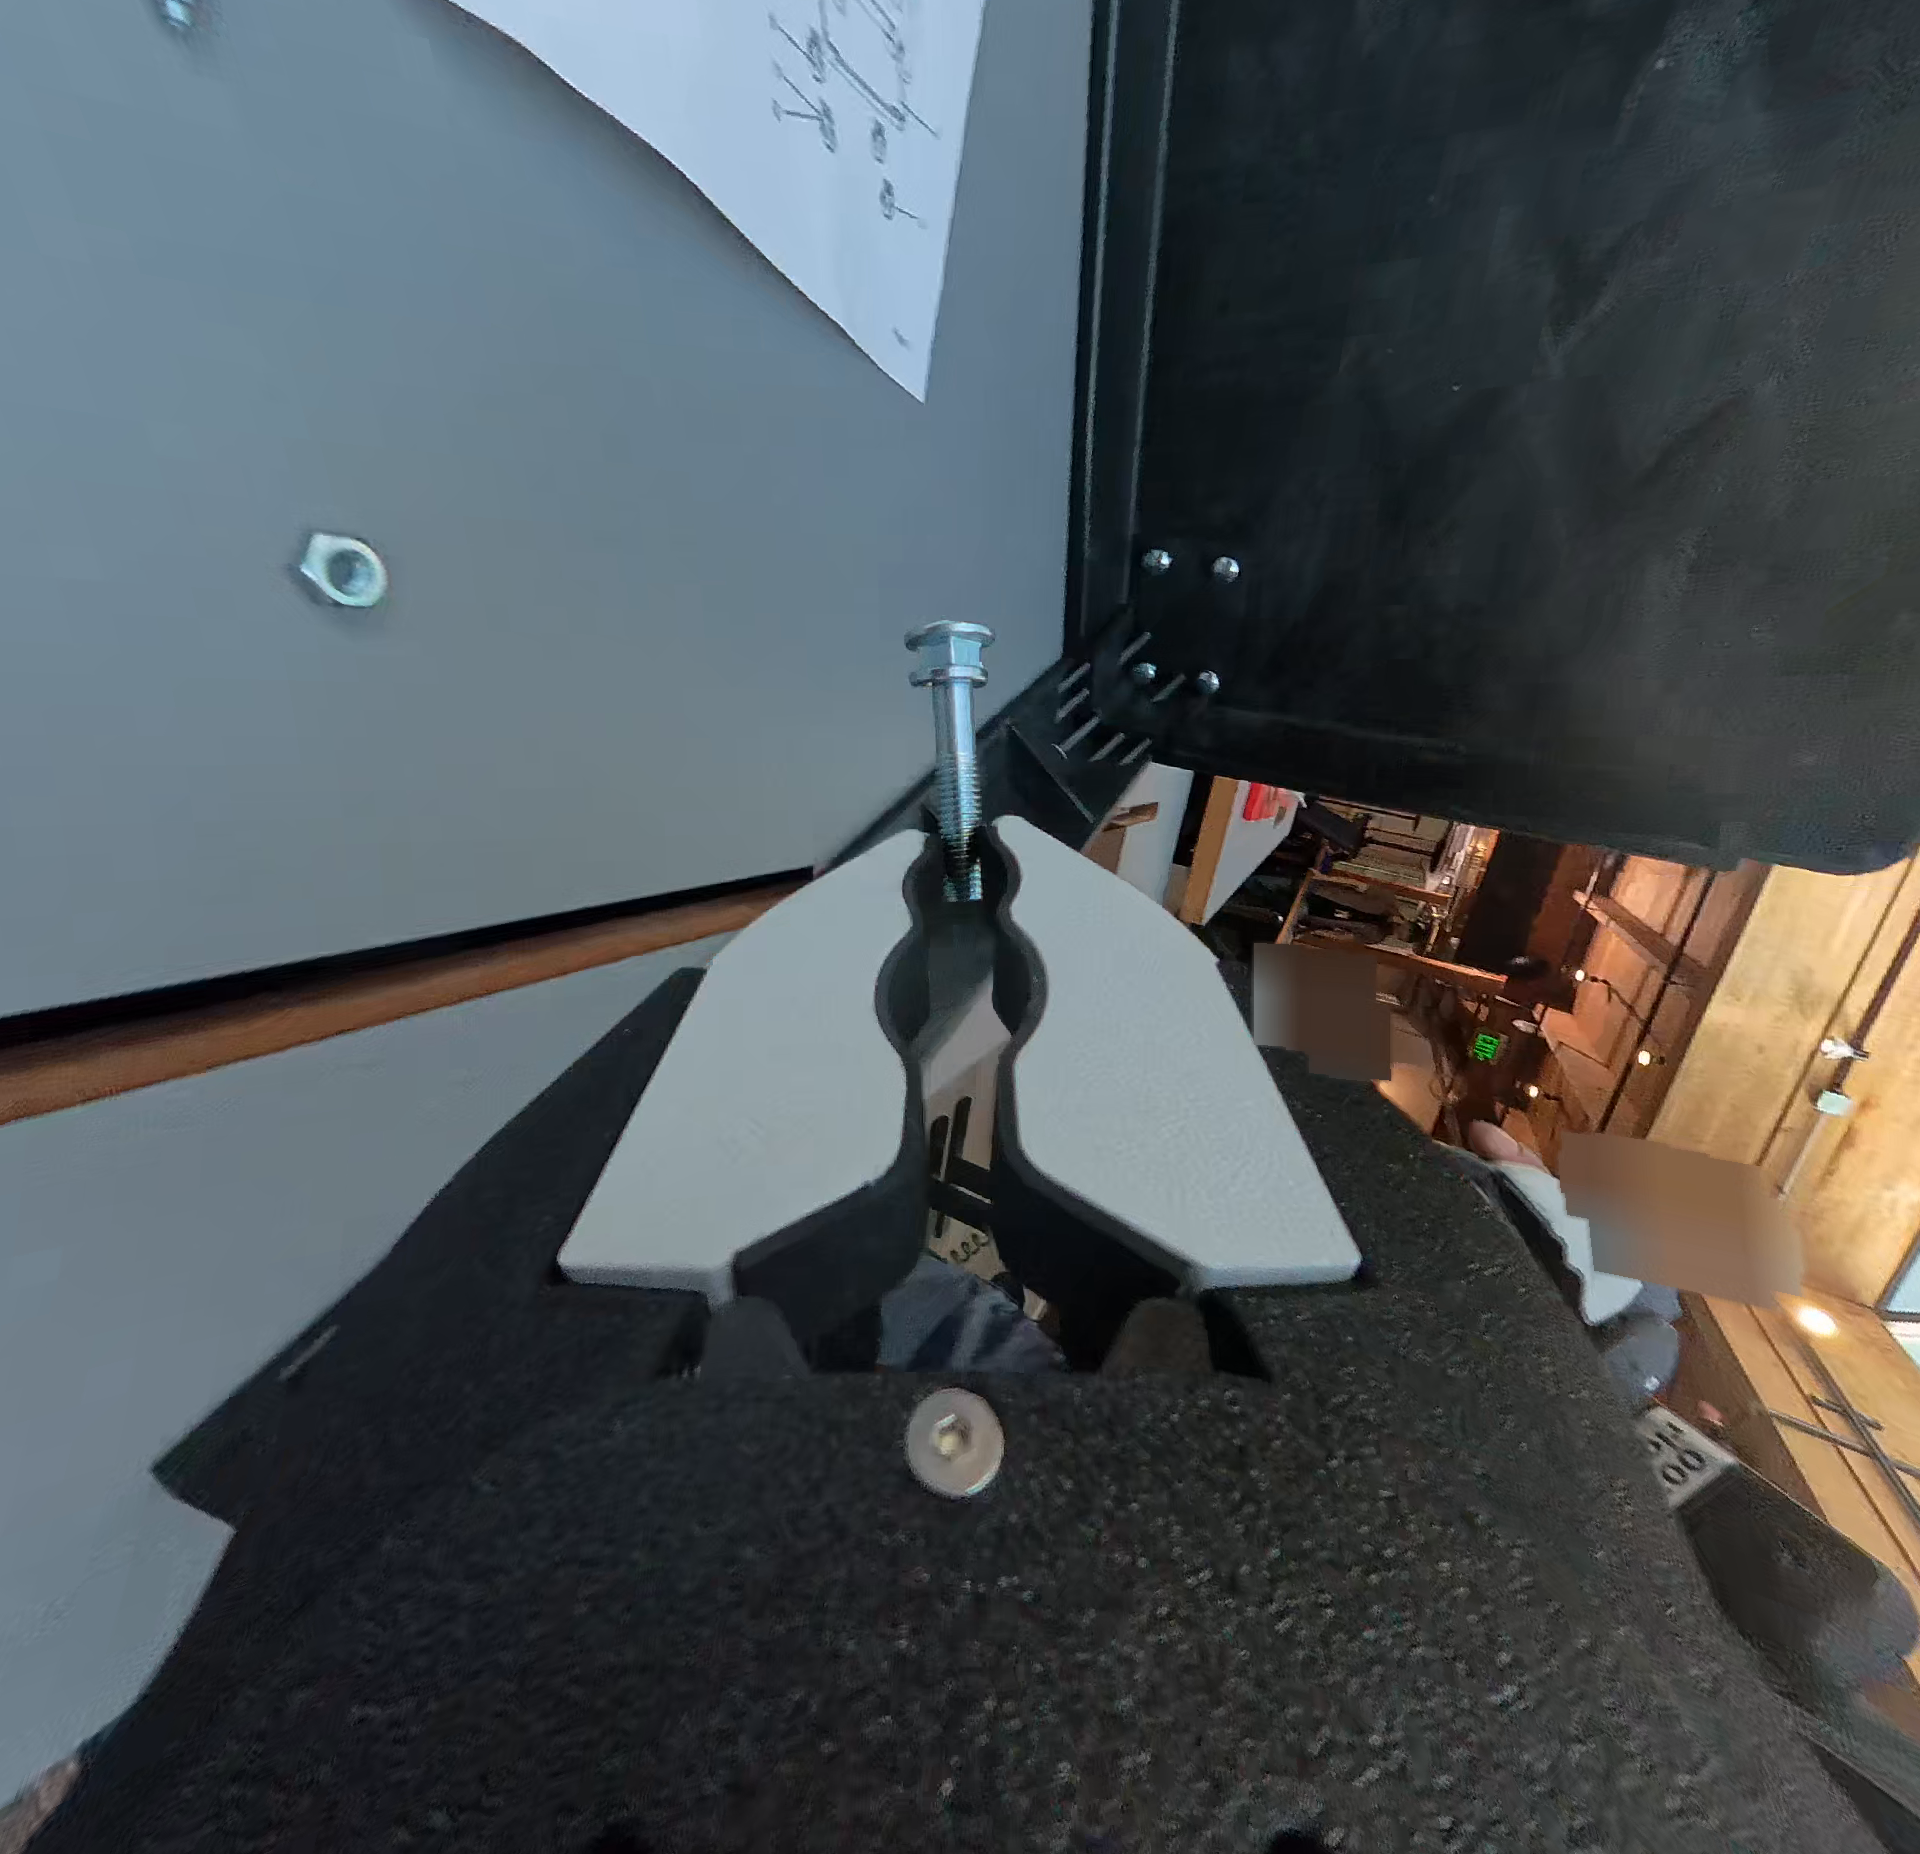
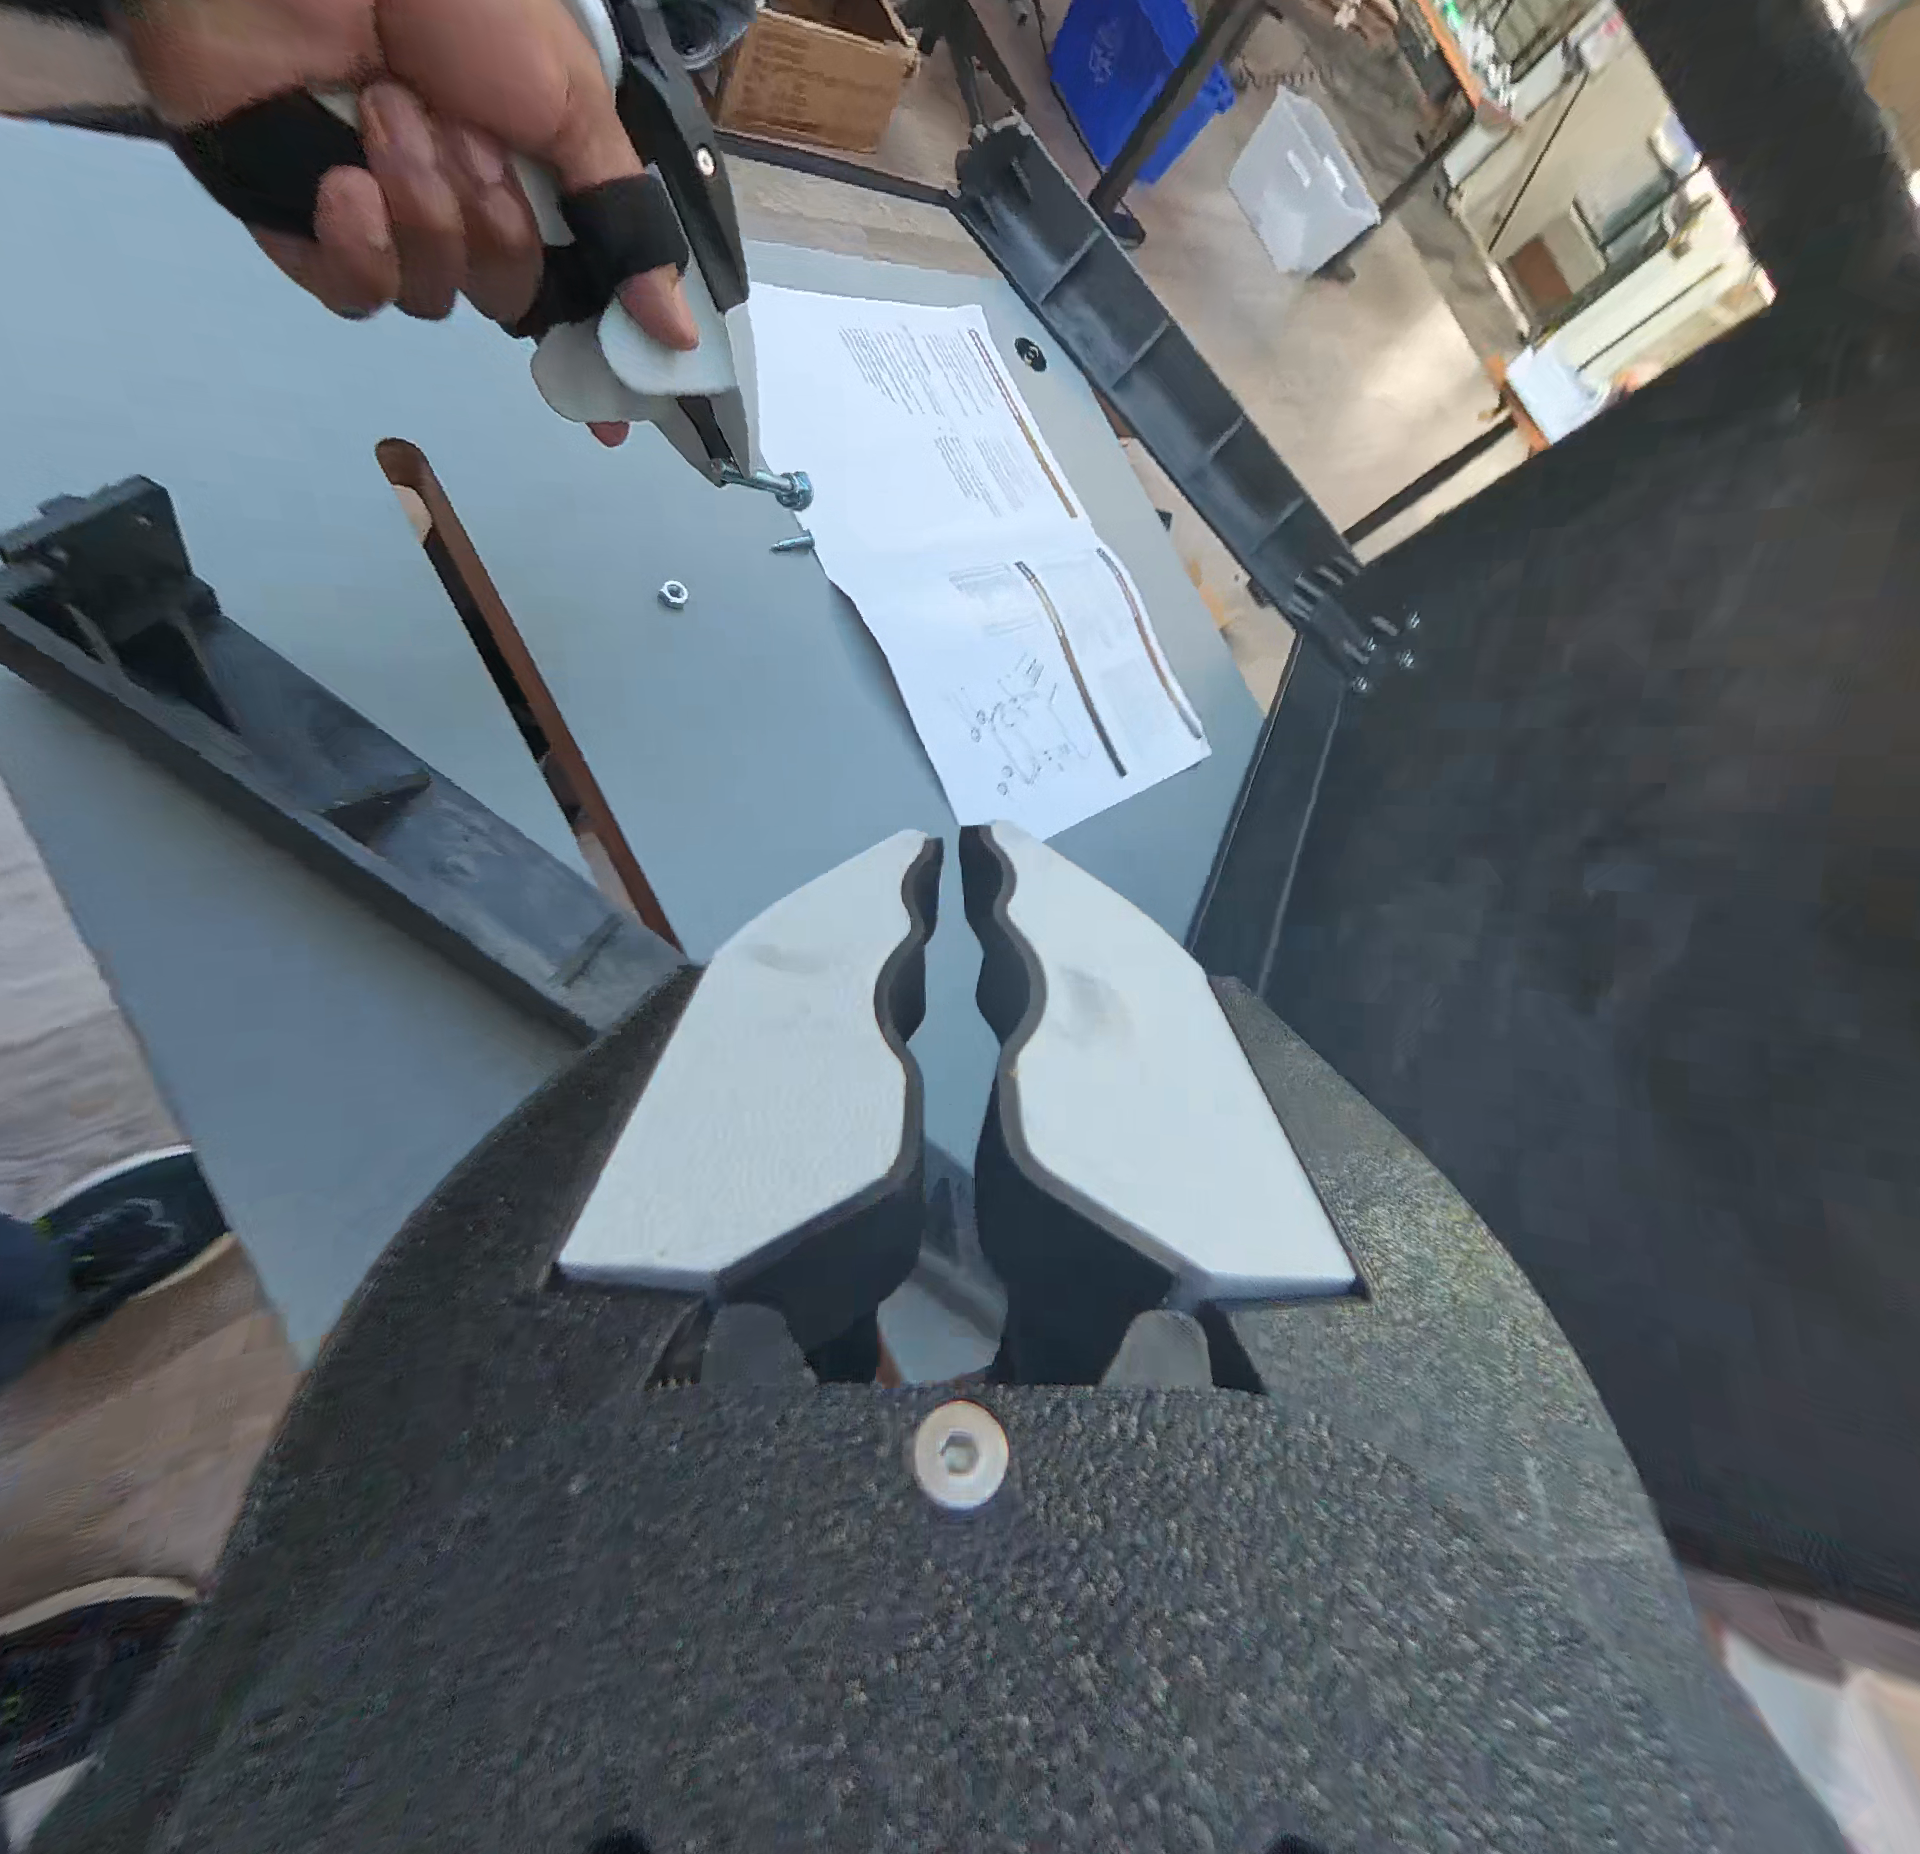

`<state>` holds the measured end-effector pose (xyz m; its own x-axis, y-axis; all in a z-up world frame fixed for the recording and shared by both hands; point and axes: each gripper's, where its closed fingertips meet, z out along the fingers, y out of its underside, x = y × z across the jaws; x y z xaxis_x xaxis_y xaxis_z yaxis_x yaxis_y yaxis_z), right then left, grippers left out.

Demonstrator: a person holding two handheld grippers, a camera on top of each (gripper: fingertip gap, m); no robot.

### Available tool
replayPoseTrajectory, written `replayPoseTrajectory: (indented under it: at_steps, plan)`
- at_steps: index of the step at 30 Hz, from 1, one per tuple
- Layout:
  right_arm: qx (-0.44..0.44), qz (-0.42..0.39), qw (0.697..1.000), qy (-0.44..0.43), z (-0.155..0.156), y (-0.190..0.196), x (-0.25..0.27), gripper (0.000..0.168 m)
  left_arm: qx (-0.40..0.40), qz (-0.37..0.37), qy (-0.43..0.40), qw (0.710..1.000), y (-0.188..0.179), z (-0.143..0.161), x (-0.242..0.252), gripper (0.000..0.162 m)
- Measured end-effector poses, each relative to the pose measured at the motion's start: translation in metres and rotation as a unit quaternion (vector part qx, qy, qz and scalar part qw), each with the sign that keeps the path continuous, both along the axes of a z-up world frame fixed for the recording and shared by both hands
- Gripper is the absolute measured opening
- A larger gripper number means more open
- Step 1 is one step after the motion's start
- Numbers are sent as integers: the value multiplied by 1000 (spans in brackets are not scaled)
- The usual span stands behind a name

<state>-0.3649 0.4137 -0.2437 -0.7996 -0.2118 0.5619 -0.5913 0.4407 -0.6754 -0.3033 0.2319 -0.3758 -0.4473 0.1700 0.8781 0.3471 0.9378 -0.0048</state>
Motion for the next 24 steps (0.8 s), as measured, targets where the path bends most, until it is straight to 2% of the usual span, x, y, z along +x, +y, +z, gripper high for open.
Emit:
replayPoseTrajectory:
  at_steps: [7,11,17,24]
  plan:
    - [-49,119,981,144,8,-61,13,24,36,-25,61,997,64,86,0,7]
    - [-82,185,960,195,10,-79,28,32,43,-25,74,996,93,119,-1,7]
    - [-125,252,930,239,6,-77,35,43,49,-31,61,997,129,142,-3,7]
    - [-157,262,923,235,8,-62,23,48,49,-48,43,997,154,150,-15,7]
